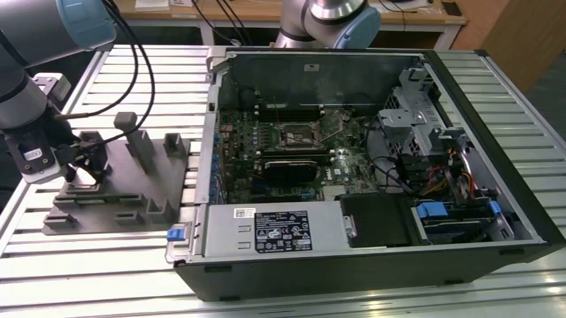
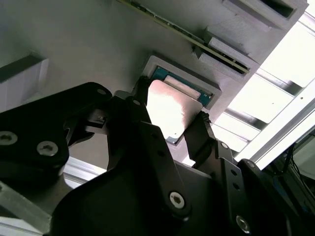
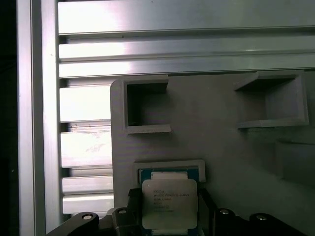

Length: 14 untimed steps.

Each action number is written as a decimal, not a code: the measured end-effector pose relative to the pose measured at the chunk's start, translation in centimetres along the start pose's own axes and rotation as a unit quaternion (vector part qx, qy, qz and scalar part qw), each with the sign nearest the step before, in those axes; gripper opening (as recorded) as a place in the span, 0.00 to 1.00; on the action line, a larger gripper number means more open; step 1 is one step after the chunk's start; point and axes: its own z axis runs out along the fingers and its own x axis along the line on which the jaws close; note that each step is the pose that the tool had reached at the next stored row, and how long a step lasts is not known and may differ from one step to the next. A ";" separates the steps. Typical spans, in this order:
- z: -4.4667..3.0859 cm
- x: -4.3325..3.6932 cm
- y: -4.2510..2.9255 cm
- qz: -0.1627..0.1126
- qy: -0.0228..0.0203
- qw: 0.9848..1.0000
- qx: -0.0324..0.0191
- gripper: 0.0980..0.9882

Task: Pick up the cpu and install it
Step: 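Pick up the cpu and move it towards the insertion slot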

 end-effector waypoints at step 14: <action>-1.64 -0.03 0.10 0.000 0.000 1.000 0.000 0.50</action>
